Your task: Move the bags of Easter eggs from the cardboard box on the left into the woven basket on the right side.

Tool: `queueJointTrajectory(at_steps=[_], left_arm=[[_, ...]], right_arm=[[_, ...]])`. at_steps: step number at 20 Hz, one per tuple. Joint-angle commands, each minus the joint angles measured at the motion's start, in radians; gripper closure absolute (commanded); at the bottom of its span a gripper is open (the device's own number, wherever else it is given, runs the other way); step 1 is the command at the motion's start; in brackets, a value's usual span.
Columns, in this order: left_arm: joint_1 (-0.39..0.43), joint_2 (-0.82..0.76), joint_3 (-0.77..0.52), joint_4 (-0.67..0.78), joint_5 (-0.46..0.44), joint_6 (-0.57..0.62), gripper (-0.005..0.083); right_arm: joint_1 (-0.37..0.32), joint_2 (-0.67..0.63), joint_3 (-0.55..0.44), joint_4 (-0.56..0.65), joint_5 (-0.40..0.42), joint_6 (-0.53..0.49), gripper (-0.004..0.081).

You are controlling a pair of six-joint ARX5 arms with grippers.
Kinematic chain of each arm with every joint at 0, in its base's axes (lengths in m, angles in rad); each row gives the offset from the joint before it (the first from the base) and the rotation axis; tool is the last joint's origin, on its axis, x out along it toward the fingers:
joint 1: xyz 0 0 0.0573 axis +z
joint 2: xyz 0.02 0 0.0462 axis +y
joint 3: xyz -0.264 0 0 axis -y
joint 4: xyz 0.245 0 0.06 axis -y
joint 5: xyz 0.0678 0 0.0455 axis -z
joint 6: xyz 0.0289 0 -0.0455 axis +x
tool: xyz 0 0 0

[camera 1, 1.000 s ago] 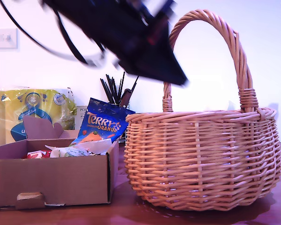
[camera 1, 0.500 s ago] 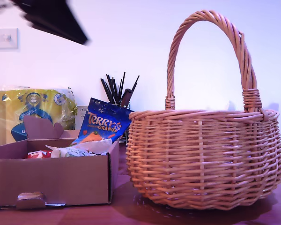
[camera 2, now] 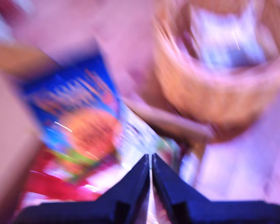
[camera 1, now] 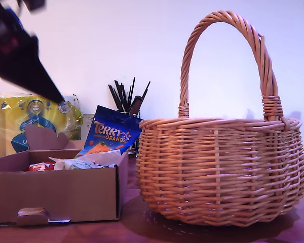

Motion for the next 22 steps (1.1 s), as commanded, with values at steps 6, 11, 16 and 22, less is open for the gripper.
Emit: queueJointTrajectory(at_steps=[6, 11, 16, 22], left_arm=[[-0.014, 0.155, -0.008, 0.135, -0.079, 0.184, 0.0018], [-0.017, 0.265, -0.008, 0.182, -0.082, 0.212, 0.0018], [-0.026, 0.359, -0.008, 0.183, -0.083, 0.212, 0.0019], [-0.036, 0.383, -0.008, 0.192, -0.099, 0.211, 0.0086]], right_arm=[[0.004, -0.001, 0.008, 0.007, 0.000, -0.005, 0.0782], [0.004, -0.001, 0.008, 0.010, -0.001, -0.005, 0.0782], [0.004, -0.001, 0.008, 0.008, -0.062, -0.005, 0.0782], [0.045, -0.001, 0.008, -0.025, -0.114, 0.009, 0.0782]])
